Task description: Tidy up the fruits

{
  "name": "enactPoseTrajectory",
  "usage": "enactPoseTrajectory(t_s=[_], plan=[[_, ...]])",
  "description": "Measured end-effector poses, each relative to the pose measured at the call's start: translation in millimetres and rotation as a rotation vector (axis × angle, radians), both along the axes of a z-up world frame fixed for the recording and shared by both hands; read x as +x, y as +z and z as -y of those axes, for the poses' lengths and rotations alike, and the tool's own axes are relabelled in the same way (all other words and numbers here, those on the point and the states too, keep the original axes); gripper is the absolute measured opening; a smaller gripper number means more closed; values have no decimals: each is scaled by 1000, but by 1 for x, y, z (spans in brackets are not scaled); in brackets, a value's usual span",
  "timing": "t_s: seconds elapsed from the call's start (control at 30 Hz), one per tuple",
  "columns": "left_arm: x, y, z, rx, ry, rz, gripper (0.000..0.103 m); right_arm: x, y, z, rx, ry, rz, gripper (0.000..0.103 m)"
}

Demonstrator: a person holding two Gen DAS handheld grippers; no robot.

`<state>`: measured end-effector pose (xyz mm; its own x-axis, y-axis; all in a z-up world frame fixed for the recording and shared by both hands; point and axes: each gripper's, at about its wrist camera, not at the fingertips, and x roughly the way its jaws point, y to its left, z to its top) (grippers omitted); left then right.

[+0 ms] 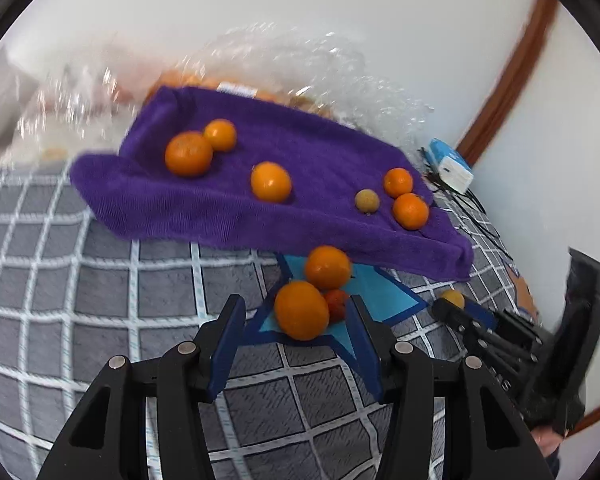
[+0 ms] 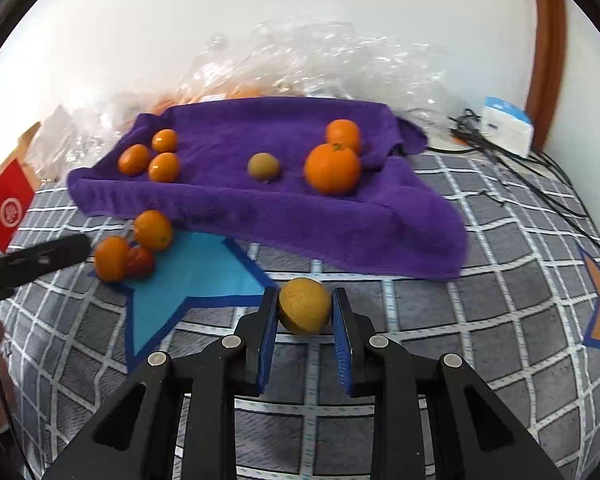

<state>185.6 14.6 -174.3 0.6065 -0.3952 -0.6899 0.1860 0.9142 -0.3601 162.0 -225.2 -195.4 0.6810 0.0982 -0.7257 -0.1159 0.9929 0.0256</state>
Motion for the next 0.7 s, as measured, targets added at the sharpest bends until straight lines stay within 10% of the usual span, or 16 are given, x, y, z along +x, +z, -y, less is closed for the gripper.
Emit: enactPoseTrajectory(t_s=[0.37, 0.53, 0.7], plan=[[1, -5, -12, -41, 25, -41, 31, 1, -4, 3, 38, 8, -23, 26], [-12, 2, -30, 205, 118, -1, 31, 2, -5, 3, 27, 3, -30, 26], [-14, -6, -39, 233, 138, 24, 32, 2, -6, 3, 19, -7, -32, 26]])
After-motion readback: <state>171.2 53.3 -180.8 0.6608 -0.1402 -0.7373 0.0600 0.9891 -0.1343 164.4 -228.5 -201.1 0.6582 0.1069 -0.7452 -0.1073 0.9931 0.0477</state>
